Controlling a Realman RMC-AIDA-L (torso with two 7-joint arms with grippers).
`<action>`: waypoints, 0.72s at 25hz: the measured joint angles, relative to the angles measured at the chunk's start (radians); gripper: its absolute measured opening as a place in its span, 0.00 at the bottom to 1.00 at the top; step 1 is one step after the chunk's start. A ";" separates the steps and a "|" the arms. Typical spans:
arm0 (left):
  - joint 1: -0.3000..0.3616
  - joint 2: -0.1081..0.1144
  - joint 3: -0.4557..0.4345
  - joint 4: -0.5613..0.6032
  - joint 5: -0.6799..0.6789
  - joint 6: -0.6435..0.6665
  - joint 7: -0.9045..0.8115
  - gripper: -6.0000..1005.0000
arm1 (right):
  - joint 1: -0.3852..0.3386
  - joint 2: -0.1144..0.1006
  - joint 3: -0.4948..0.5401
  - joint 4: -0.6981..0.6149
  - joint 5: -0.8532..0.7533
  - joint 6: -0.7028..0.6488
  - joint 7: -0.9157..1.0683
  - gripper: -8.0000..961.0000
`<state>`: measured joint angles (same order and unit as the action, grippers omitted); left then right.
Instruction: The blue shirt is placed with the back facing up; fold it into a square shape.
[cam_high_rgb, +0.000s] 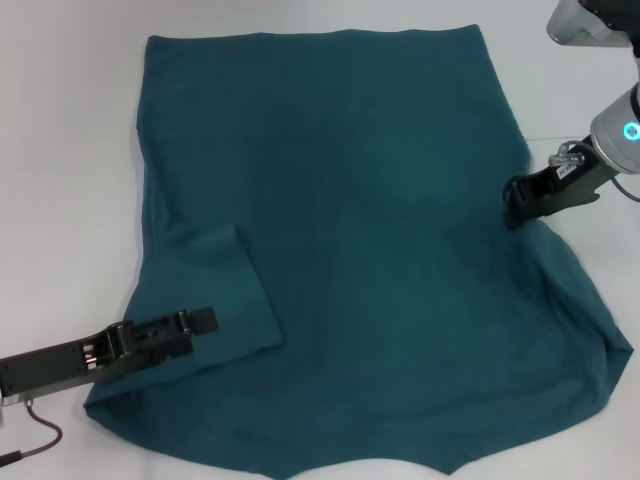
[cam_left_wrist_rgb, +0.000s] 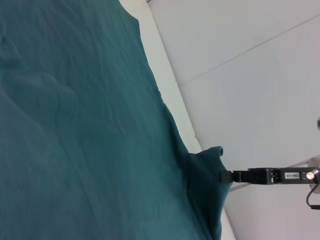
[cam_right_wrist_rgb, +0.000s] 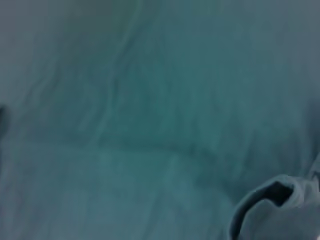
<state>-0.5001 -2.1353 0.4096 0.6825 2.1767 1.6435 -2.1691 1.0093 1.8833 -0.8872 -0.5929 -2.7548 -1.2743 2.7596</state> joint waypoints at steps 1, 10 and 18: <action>0.000 0.000 0.000 0.000 0.000 -0.001 0.000 0.90 | 0.000 0.002 -0.012 0.001 -0.006 0.018 0.021 0.05; -0.012 -0.003 0.000 -0.011 0.000 -0.014 0.000 0.90 | 0.016 0.012 -0.005 0.078 -0.011 0.161 0.063 0.05; -0.016 -0.003 0.000 -0.012 0.000 -0.018 -0.003 0.90 | 0.027 0.022 0.016 0.099 -0.008 0.219 0.090 0.05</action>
<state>-0.5164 -2.1384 0.4096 0.6700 2.1767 1.6255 -2.1718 1.0362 1.9049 -0.8714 -0.4935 -2.7624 -1.0552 2.8494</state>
